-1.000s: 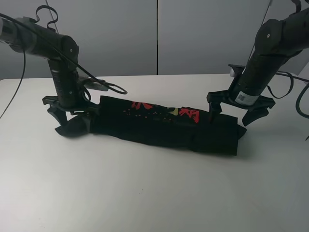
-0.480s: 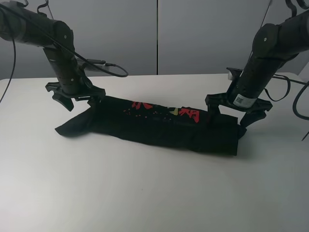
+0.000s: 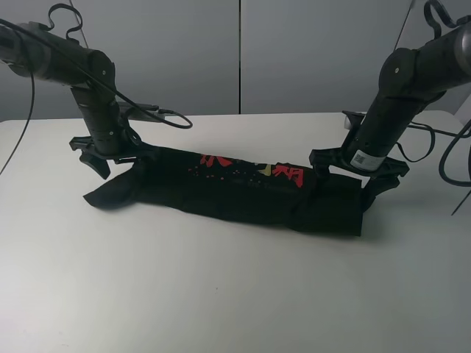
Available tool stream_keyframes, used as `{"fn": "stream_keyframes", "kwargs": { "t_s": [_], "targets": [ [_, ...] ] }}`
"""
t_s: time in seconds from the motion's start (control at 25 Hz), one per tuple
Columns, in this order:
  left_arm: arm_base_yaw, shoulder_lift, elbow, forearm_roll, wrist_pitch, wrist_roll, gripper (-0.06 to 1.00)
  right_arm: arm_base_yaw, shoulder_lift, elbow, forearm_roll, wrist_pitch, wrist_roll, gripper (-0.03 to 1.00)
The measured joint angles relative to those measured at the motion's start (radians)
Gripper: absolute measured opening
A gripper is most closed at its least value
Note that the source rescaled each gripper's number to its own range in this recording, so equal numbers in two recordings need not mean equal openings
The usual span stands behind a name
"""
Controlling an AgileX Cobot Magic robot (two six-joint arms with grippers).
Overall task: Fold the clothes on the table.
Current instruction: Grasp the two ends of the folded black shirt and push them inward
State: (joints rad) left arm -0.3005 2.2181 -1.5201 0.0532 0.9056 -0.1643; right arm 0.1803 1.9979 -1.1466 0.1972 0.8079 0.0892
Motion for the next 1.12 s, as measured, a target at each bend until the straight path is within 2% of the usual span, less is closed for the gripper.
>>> {"fn": "stream_keyframes", "kwargs": {
  "t_s": [0.6, 1.12],
  "targets": [
    [0.000, 0.020, -0.007, 0.000, 0.001, 0.008, 0.99, 0.000, 0.000, 0.000, 0.022, -0.047, -0.021, 1.00],
    [0.000, 0.020, -0.007, 0.002, 0.001, 0.024, 0.99, 0.000, 0.060, -0.014, 0.016, -0.042, -0.027, 1.00]
  ]
}}
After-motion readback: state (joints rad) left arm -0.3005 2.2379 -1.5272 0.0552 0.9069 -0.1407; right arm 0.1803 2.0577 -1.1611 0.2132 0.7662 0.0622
